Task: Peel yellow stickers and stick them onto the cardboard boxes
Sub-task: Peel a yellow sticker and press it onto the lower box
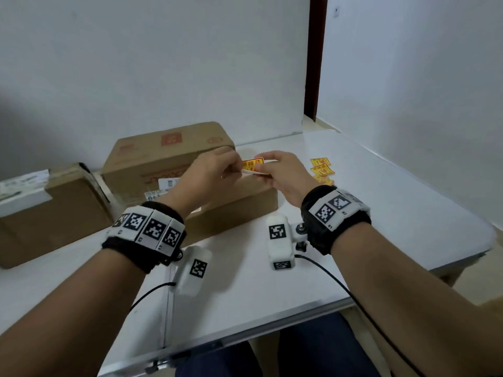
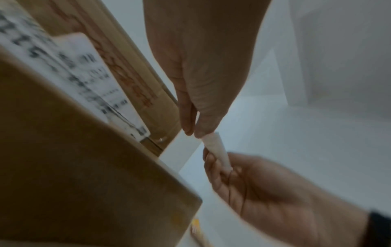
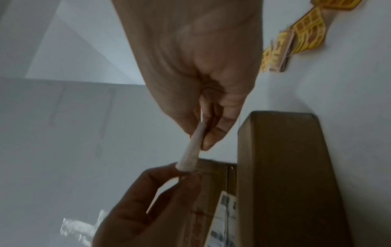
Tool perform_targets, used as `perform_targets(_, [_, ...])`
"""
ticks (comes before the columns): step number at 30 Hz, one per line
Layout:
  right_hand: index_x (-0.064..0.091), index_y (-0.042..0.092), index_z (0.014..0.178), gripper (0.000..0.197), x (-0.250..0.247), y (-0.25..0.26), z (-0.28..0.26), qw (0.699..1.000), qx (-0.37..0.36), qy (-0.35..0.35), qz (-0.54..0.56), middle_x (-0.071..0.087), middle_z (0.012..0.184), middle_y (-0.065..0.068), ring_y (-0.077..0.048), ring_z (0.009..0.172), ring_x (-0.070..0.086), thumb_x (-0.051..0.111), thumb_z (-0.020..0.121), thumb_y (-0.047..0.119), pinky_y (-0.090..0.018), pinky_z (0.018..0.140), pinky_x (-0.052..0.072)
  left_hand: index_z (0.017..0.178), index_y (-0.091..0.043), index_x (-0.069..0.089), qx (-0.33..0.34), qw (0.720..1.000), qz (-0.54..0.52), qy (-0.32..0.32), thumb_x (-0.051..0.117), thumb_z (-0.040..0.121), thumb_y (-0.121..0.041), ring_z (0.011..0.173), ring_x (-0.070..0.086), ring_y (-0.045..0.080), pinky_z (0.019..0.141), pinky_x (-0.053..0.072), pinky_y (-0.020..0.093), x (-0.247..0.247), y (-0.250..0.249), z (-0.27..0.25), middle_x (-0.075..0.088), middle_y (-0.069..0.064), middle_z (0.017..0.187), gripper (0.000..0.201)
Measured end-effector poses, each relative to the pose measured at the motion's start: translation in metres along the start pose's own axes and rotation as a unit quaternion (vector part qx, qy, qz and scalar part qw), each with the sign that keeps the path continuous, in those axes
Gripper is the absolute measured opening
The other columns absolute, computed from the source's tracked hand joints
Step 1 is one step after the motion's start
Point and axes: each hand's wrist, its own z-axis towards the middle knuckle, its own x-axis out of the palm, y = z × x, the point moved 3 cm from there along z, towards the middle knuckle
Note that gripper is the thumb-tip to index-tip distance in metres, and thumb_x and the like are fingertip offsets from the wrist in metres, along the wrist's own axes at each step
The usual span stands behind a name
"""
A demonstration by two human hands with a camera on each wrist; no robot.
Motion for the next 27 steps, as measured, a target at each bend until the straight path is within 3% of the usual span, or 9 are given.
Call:
perform_targets(3, [0.062,0.010,0.108,0.019,0.015,-0.002,-0.001,0.998,-0.038,-0.021,-0.038,0.068,0.105,-0.013,-0.015,0.078,0.068,0.059,0.092,0.002,-0.016,0.060,0.052,0.096,-0.014,0.066,-0.179,0.973,-0.133,-0.053,0.064,0.087,-0.003,0.084,0.069,0.019,0.074,0.057,0.036,-0.014,0.024,-0.016,0.070,0.002,0.095,0.015])
perform_targets(5, [0.063,0.011,0.111,0.020,0.023,-0.002,-0.002,0.993,-0.073,-0.026,-0.094,0.069,0.106,-0.010,-0.018,0.090,0.068,0.060,0.092,0.007,-0.022,0.069,0.054,0.100,-0.010,0.066,-0.297,0.902,-0.301,-0.082,0.060,0.090,-0.001,0.090,0.067,0.019,0.081,0.056,0.029,-0.021,0.036,-0.028,0.069,0.006,0.097,0.014])
perform_targets(7, [0.066,0.014,0.110,0.019,0.032,-0.001,-0.004,0.981,-0.116,-0.028,-0.155,0.070,0.104,-0.006,-0.017,0.094,0.067,0.060,0.092,0.013,-0.028,0.077,0.056,0.105,0.000,0.066,-0.349,0.841,-0.407,-0.080,0.057,0.093,-0.001,0.090,0.065,0.018,0.082,0.057,0.024,-0.025,0.041,-0.039,0.069,0.009,0.095,0.015])
perform_targets(9, [0.069,0.017,0.105,0.016,0.042,0.000,-0.006,0.972,-0.148,-0.021,-0.180,0.071,0.099,-0.002,-0.014,0.092,0.066,0.059,0.092,0.017,-0.031,0.082,0.054,0.108,0.002,0.067,-0.370,0.823,-0.426,-0.069,0.058,0.093,-0.005,0.087,0.065,0.015,0.081,0.057,0.021,-0.028,0.042,-0.047,0.071,0.009,0.093,0.019])
perform_targets(15, [0.071,0.034,0.087,0.010,0.058,-0.001,-0.010,0.961,-0.174,0.010,-0.214,0.072,0.089,0.009,-0.010,0.090,0.066,0.061,0.086,0.034,-0.044,0.084,0.056,0.101,0.000,0.072,-0.362,0.823,-0.435,-0.055,0.064,0.091,-0.016,0.077,0.062,0.010,0.082,0.055,0.023,-0.026,0.036,-0.059,0.071,0.006,0.085,0.020])
perform_targets(17, [0.072,0.033,0.088,0.009,0.060,-0.001,-0.012,0.963,-0.180,0.030,-0.200,0.072,0.088,0.010,-0.010,0.089,0.067,0.063,0.086,0.033,-0.041,0.083,0.056,0.104,0.005,0.069,-0.346,0.825,-0.441,-0.069,0.064,0.090,-0.013,0.073,0.062,0.010,0.078,0.055,0.021,-0.026,0.032,-0.061,0.067,0.009,0.084,0.023])
perform_targets(20, [0.070,0.021,0.099,0.011,0.060,-0.001,-0.014,0.978,-0.151,0.067,-0.126,0.073,0.087,0.003,-0.010,0.079,0.068,0.066,0.089,0.021,-0.029,0.075,0.056,0.098,0.004,0.068,-0.329,0.833,-0.420,-0.146,0.065,0.090,-0.010,0.068,0.057,0.010,0.071,0.052,0.021,-0.029,0.031,-0.062,0.065,0.011,0.082,0.017])
perform_targets(22, [0.068,0.011,0.104,0.015,0.058,-0.002,-0.016,0.987,-0.105,0.097,-0.076,0.072,0.085,-0.002,-0.011,0.073,0.065,0.065,0.091,0.019,-0.024,0.066,0.052,0.091,-0.004,0.070,-0.320,0.841,-0.390,-0.193,0.066,0.089,-0.012,0.069,0.057,0.010,0.071,0.050,0.022,-0.032,0.033,-0.064,0.067,0.006,0.080,0.009])
perform_targets(27, [0.068,-0.002,0.104,0.022,0.054,-0.005,-0.020,0.988,-0.059,0.135,-0.035,0.070,0.083,-0.007,-0.011,0.069,0.061,0.062,0.092,0.016,-0.020,0.062,0.049,0.089,-0.018,0.072,-0.295,0.870,-0.334,-0.211,0.067,0.089,-0.020,0.083,0.065,0.014,0.079,0.055,0.030,-0.033,0.033,-0.064,0.072,0.002,0.089,0.005])
